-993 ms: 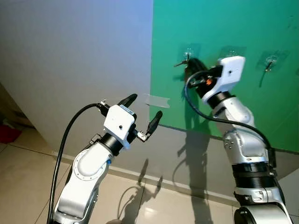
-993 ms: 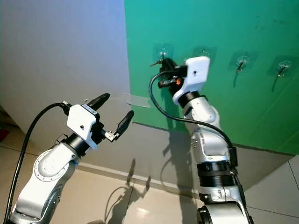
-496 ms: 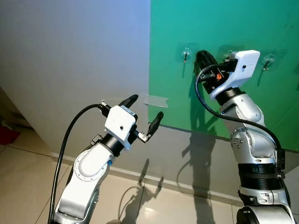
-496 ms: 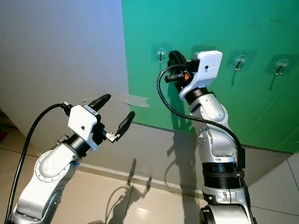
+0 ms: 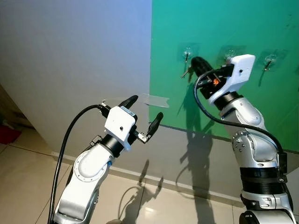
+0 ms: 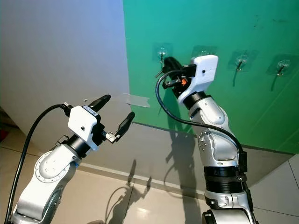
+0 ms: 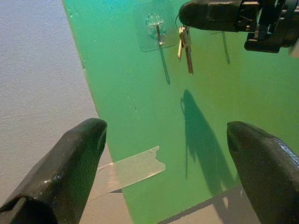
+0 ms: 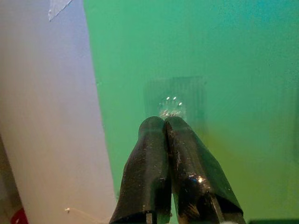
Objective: Hang keys on a hook
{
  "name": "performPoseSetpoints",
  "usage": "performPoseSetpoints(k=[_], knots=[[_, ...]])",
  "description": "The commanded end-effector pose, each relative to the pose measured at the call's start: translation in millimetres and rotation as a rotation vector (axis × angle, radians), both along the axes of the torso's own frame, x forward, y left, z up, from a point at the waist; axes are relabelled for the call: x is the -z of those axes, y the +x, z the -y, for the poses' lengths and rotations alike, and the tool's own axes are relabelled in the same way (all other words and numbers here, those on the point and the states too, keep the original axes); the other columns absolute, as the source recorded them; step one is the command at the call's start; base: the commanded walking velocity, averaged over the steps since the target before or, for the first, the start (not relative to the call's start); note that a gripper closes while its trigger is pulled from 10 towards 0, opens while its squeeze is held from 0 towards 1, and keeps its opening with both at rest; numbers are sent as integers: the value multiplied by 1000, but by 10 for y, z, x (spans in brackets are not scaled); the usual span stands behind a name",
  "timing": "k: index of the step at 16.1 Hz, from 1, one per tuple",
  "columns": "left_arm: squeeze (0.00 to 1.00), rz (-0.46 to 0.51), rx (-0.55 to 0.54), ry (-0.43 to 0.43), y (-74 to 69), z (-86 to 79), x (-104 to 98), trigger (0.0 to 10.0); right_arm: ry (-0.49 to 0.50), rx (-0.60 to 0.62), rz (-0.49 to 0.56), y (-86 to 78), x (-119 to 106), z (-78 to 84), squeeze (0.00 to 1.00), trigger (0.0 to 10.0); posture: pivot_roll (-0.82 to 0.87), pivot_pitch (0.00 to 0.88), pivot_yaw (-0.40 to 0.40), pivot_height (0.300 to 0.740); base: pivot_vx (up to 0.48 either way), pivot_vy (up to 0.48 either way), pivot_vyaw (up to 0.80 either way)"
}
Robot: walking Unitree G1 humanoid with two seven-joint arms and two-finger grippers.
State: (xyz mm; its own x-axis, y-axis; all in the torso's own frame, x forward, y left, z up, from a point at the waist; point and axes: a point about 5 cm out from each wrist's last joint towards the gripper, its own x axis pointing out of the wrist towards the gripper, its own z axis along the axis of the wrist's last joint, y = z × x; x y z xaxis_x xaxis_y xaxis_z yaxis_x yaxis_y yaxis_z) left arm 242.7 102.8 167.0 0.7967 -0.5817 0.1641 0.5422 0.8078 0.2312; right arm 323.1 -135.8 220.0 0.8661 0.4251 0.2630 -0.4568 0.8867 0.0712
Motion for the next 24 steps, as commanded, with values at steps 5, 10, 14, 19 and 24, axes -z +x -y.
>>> performPoseSetpoints(k=[5,10,14,19,24], knots=[[0,12,2,-3,-23,11,-37,10000,12,-37,-10,20,-13,-89,0,10000,12,0,7,740,0,0,0],[0,15,14,-9,-24,30,-55,10000,12,-45,-13,102,-21,-209,0,10000,13,0,6,740,0,0,0],[0,14,15,-9,-24,29,-54,10000,24,-27,-6,134,-48,-208,0,10000,14,0,4,740,0,0,0],[0,14,21,-9,-18,34,-54,10000,31,-10,7,135,-88,-144,0,10000,11,0,9,740,0,0,0],[0,11,25,-7,-18,31,-51,10000,-8,9,-23,136,-38,-83,0,10000,10,0,13,740,0,0,0]])
